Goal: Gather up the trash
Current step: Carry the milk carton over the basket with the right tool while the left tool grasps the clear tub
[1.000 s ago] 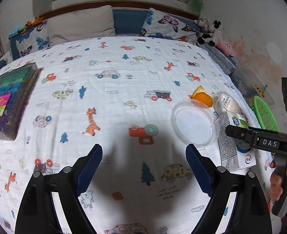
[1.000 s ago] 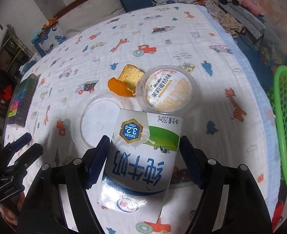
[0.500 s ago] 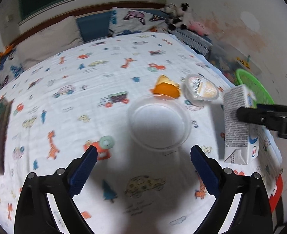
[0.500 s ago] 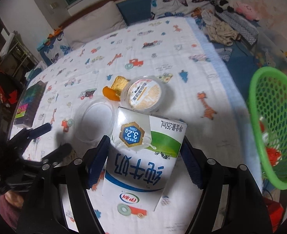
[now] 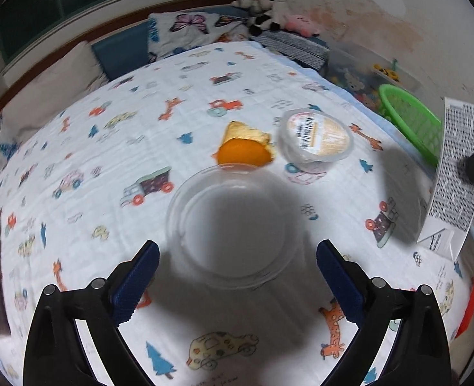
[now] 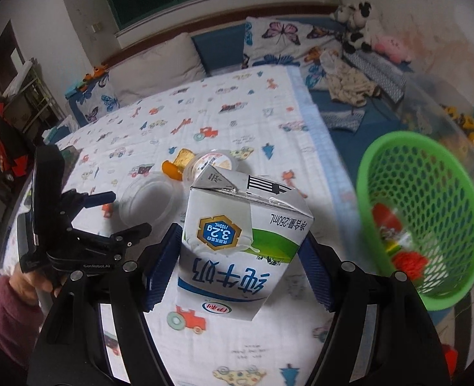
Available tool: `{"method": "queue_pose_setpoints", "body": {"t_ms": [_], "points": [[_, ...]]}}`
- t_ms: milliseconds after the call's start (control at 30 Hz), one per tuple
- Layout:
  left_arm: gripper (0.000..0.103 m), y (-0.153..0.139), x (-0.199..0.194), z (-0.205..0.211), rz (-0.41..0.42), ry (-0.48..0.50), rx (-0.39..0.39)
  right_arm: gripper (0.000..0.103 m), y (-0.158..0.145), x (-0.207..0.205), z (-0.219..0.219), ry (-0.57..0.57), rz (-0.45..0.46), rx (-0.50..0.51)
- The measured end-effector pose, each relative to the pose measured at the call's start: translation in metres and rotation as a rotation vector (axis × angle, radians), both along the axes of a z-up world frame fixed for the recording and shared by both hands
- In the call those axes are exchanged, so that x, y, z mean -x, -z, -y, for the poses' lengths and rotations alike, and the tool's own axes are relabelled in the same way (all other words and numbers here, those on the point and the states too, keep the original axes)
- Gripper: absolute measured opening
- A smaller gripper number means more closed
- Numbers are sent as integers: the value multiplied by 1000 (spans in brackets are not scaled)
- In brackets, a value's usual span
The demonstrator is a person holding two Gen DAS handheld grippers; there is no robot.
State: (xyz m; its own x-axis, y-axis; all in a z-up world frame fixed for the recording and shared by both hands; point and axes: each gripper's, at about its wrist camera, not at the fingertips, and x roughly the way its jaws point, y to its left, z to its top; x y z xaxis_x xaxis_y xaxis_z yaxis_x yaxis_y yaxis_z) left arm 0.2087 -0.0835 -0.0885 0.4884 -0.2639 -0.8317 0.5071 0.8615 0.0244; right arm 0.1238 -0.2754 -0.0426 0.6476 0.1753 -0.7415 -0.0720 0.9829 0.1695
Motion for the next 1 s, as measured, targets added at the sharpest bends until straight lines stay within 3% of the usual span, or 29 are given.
{"method": "queue_pose_setpoints", "body": {"t_ms": [267,633,867,1000], "points": [[96,5,-9,9,15,17,-34,72,-4,9,-1,-10,46,63],[96,13,-17,12,19,29,-78,72,-3,10,4,0,45,51],[96,18,-23,13,8,36,-61,72,0,8,6,0,42,45],[90,17,-22,14,22,35,-49,72,-1,8,9,10,46,41]]}}
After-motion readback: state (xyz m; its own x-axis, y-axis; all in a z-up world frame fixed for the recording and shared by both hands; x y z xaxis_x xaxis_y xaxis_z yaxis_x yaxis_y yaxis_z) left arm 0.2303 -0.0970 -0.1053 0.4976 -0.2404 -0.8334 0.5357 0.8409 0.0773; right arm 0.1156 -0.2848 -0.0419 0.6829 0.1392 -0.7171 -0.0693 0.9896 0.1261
